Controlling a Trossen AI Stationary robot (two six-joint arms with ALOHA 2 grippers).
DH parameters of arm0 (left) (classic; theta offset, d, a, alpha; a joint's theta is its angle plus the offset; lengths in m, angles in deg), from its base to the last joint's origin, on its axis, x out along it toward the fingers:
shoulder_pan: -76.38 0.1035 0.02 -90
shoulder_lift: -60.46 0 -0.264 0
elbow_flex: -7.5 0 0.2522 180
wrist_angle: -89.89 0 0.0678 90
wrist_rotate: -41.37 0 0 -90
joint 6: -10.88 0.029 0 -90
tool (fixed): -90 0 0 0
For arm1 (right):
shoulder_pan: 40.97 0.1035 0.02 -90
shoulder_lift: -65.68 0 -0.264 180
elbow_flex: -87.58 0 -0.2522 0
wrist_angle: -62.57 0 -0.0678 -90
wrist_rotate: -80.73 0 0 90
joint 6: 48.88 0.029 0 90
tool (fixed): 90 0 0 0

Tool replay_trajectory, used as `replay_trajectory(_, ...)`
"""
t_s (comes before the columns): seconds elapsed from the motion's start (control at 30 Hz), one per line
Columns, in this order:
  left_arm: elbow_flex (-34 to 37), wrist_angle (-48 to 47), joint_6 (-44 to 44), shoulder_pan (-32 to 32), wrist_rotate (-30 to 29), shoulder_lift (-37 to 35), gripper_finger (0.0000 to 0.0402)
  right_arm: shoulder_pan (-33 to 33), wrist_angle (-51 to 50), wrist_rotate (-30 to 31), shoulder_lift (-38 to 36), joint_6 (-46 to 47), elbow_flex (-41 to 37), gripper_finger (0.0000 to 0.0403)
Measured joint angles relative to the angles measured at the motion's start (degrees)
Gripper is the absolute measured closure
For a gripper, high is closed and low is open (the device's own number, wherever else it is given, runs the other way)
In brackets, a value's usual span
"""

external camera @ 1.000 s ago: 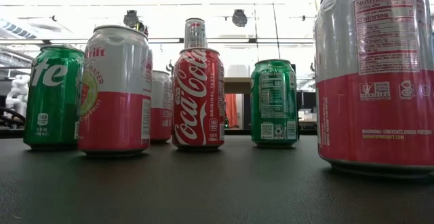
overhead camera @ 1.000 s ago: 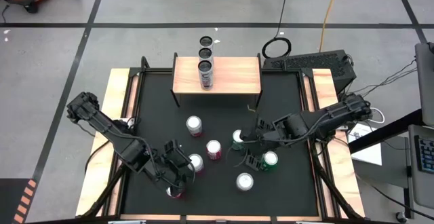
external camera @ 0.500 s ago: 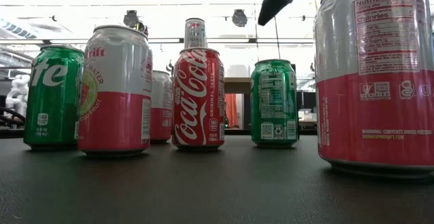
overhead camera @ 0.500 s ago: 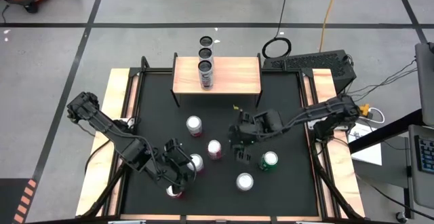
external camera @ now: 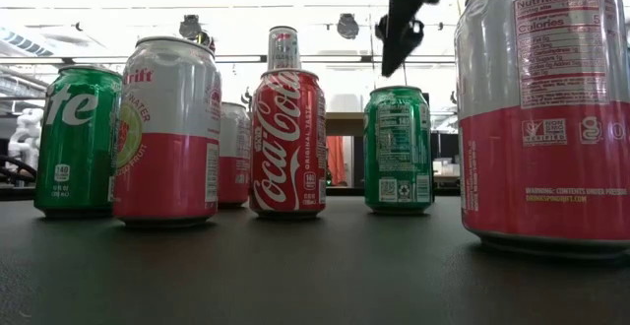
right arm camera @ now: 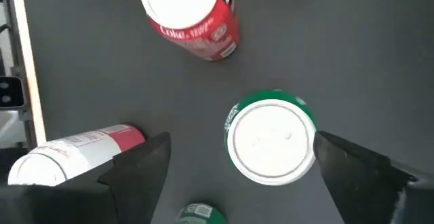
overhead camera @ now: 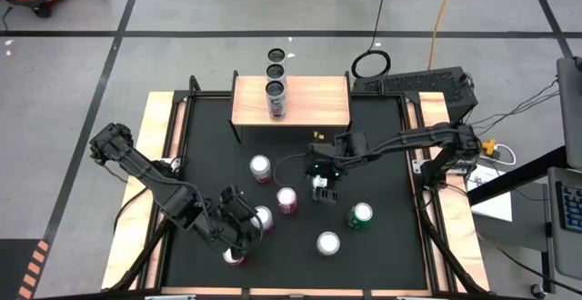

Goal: Place canned beverage on shelf
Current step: Put the left green soda can on the shelf

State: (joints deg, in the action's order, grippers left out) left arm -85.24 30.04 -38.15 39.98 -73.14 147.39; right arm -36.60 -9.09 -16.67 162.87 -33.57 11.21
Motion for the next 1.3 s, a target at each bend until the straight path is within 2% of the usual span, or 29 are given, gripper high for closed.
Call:
replay_trajectory(0.17,0.0,0.0,-0.4,0.0,-0.1,0.0,0.0104,-1.0,2.5,0.0,0.1,0.4,-3.2,0.0044)
replay_trajectory(0.3,0.0,0.0,-1.3,0.0,-0.1,0.0,0.0104,-1.1,2.9,3.6,0.0,0.9,-3.2,0.0032)
replay_trajectory(0.63,0.0,-2.4,-1.9,0.0,-0.1,0.0,0.0104,0.9,1.8,2.8,-0.8,4.0,-3.2,0.0028)
replay_trajectory(0.8,0.0,-9.3,-8.3,0.0,0.1,-2.1,0.0104,3.7,0.8,2.8,-1.5,5.1,-3.2,0.0028)
replay_trajectory(0.97,-0.1,-22.5,-10.4,0.0,0.5,-5.5,0.0104,4.4,1.3,4.4,-1.4,5.0,-3.2,0.0028)
replay_trajectory(1.03,0.0,-24.4,-6.8,0.2,2.3,-6.4,0.0104,4.4,2.0,4.6,-1.4,5.1,-3.2,0.0028)
replay_trajectory(1.13,2.3,-22.3,0.4,0.7,6.9,-7.8,0.0104,4.3,3.1,4.6,-1.4,5.8,-3.2,0.0028)
replay_trajectory(1.3,6.7,-21.4,-0.6,3.7,13.8,-11.4,0.0104,4.6,4.8,4.6,-1.4,8.3,-3.2,0.0028)
